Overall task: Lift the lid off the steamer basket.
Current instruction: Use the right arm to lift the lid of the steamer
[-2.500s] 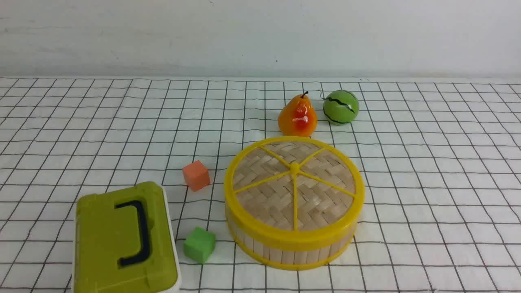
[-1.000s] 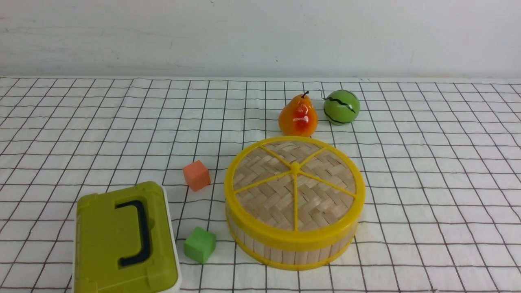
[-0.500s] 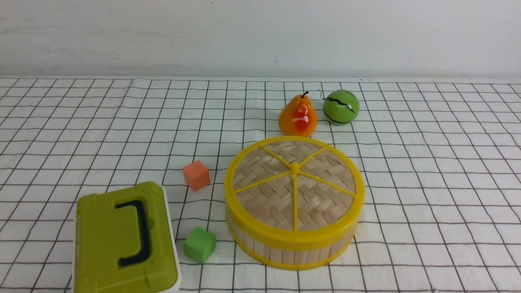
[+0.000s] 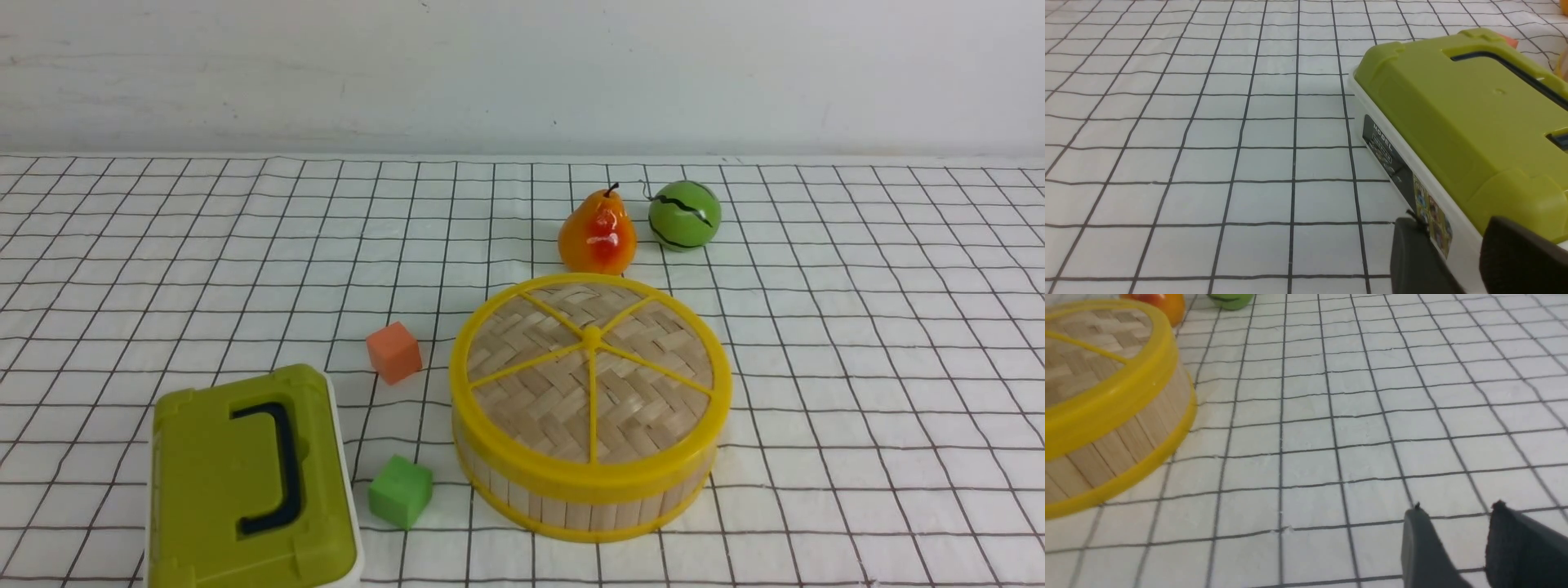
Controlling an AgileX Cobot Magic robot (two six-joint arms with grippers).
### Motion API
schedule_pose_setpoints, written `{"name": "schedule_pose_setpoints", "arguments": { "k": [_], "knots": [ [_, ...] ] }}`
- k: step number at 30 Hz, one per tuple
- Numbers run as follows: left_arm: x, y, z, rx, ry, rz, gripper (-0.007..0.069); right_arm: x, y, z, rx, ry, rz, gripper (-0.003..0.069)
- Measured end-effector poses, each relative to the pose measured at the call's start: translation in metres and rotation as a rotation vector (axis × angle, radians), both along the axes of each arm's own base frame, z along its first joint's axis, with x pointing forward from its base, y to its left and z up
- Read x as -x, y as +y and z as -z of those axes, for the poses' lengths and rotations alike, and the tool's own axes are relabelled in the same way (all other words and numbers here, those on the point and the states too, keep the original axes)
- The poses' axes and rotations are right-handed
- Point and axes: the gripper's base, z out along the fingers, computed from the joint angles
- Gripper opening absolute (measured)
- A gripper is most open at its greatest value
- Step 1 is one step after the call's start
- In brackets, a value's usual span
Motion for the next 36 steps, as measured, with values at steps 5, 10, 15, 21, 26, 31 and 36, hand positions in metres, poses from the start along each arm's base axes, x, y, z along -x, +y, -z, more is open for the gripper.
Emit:
{"name": "schedule_pose_setpoints", "arguments": {
  "k": [5,10,15,21,26,31,36],
  "knots": [
    [0.000,0.000,0.000,0.000,0.000,0.000,0.0239,0.001,0.012,-0.002,-0.515,0.026,0.019,0.0240],
    [0.000,0.000,0.000,0.000,0.000,0.000,0.0239,0.001,0.019,-0.004,-0.866,0.052,0.029,0.0240],
    [0.000,0.000,0.000,0.000,0.000,0.000,0.0239,-0.001,0.017,-0.007,-0.842,0.007,0.032,0.0240],
    [0.000,0.000,0.000,0.000,0.000,0.000,0.0239,-0.001,0.015,-0.010,-0.746,-0.045,0.023,0.0240],
    [0.000,0.000,0.000,0.000,0.000,0.000,0.0239,0.003,0.016,-0.059,-0.452,-0.139,-0.083,0.0172],
    [0.000,0.000,0.000,0.000,0.000,0.000,0.0239,-0.008,0.018,-0.117,-0.147,-0.070,-0.171,0.0008],
    [0.000,0.000,0.000,0.000,0.000,0.000,0.0239,-0.048,0.022,-0.179,0.169,0.173,-0.352,-0.0023]
  ]
}}
